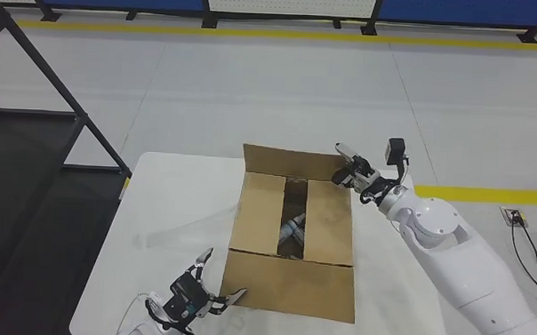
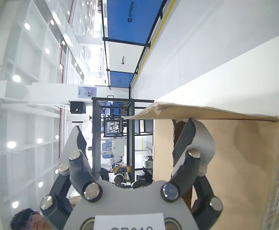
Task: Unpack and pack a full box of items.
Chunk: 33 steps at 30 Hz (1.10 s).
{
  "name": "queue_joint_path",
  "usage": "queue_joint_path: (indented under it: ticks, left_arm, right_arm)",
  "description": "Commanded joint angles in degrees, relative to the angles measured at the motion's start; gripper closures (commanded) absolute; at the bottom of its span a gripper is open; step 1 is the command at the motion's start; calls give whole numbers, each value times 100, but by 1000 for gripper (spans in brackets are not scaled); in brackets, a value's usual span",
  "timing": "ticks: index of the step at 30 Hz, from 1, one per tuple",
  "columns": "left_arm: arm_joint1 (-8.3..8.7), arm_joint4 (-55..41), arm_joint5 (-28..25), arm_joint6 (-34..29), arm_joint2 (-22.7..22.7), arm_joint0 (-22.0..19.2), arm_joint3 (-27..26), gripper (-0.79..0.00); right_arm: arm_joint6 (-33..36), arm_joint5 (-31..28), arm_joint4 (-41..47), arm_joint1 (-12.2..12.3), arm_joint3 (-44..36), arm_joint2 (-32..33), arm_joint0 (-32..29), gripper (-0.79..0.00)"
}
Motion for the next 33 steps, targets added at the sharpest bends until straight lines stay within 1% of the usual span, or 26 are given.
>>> queue_joint_path:
  ticks: [1,11,13,15,19,25,30,33]
  left_arm:
    - [0,0,0,0,0,0,0,-785]
    - [0,0,0,0,0,0,0,-785]
    - [-1,-23,41,-21,13,7,-19,-785]
    - [9,44,2,-84,25,-3,-28,-785]
    - [24,142,13,-56,66,0,-36,-785]
    - [49,221,24,17,70,14,5,-785]
    - [62,195,59,-4,66,-14,82,-785]
    - [65,162,66,-57,92,-52,145,-785]
  right_arm:
    - [-4,3,-2,5,-12,5,-9,-785]
    - [-20,3,-9,-1,-44,-3,-17,-785]
    - [-182,169,-55,-71,-81,-66,60,-785]
    - [-330,458,-239,-186,41,-245,293,-785]
    - [-236,578,-180,-464,535,-548,748,-785]
    - [-436,815,-193,-913,1518,-959,1328,-785]
    - [-320,869,-101,-1291,2385,-1218,1683,-785]
    - [-397,876,-125,-1508,2847,-1345,1827,-785]
